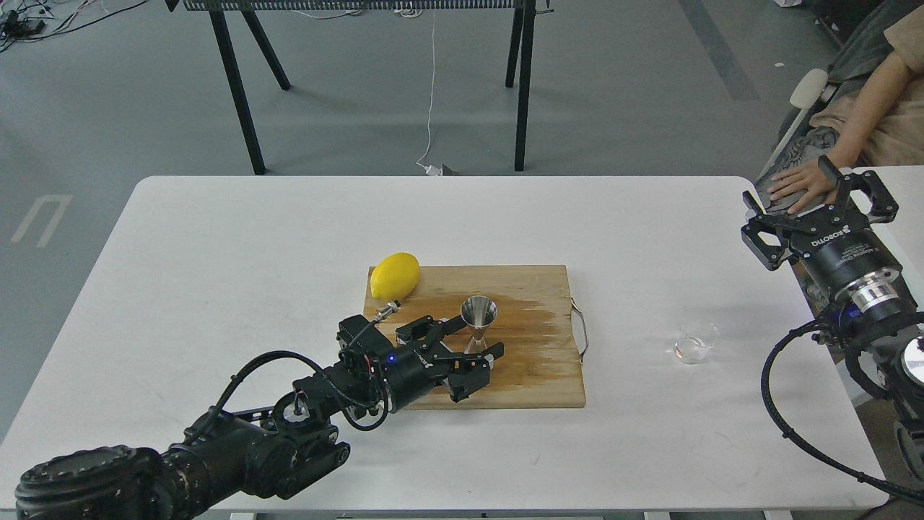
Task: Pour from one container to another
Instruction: 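Open the left gripper and withdraw it from the jigger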
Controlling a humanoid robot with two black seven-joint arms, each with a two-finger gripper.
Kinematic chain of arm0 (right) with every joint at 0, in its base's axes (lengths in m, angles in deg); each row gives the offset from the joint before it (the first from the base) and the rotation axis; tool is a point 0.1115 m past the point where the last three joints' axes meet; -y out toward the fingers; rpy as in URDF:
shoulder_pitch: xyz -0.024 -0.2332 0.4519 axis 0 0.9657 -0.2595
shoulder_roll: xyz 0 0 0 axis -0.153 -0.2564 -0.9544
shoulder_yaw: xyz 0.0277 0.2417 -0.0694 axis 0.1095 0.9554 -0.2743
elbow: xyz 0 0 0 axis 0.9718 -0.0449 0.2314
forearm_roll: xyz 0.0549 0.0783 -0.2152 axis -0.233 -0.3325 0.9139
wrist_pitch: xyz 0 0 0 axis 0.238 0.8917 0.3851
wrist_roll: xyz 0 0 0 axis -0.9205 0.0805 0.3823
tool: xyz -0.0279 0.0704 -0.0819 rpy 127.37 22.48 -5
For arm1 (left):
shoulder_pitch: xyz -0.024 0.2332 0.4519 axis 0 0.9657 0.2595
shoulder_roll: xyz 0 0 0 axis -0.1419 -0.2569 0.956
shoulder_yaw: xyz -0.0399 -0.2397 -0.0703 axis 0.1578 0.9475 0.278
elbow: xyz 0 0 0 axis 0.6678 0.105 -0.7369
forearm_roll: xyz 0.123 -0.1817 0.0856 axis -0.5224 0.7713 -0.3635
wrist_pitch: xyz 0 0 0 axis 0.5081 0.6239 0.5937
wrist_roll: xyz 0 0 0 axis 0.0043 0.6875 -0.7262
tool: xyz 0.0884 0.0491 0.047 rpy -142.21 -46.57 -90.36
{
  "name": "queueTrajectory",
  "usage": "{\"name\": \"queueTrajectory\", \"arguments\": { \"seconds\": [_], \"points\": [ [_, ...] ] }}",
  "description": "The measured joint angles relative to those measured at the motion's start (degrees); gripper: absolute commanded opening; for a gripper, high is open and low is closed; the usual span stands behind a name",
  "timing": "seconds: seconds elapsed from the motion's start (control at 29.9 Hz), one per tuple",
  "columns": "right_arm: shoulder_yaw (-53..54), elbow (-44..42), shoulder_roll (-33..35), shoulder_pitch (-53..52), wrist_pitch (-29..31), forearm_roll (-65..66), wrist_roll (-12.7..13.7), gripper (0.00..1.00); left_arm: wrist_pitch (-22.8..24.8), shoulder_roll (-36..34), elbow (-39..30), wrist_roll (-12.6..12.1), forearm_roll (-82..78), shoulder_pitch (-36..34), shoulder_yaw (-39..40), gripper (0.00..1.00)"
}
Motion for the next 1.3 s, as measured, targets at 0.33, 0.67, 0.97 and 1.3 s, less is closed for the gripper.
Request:
{"name": "queueTrajectory", "arguments": {
  "seconds": [0.33, 0.67, 0.97, 1.3],
  "points": [
    [0.0, 0.0, -0.1, 0.0, 0.0, 0.0, 0.0, 0.99, 0.0, -1.8, 0.0, 0.0, 0.2, 0.6, 0.0, 0.86],
    [0.0, 0.0, -0.2, 0.0, 0.0, 0.0, 0.0, 0.99, 0.0, -3.8, -2.2, 0.0, 0.2, 2.3, 0.0, 0.86],
    [0.0, 0.0, -0.1, 0.0, 0.0, 0.0, 0.0, 0.99, 0.0, -18.1, -14.6, 0.0, 12.0, 1.9, 1.4, 0.85],
    [-0.3, 0.1, -0.2, 0.0, 0.0, 0.0, 0.0, 0.99, 35.3, -33.3, -17.5, 0.0, 36.6, -0.1, 12.0, 0.85]
  ]
}}
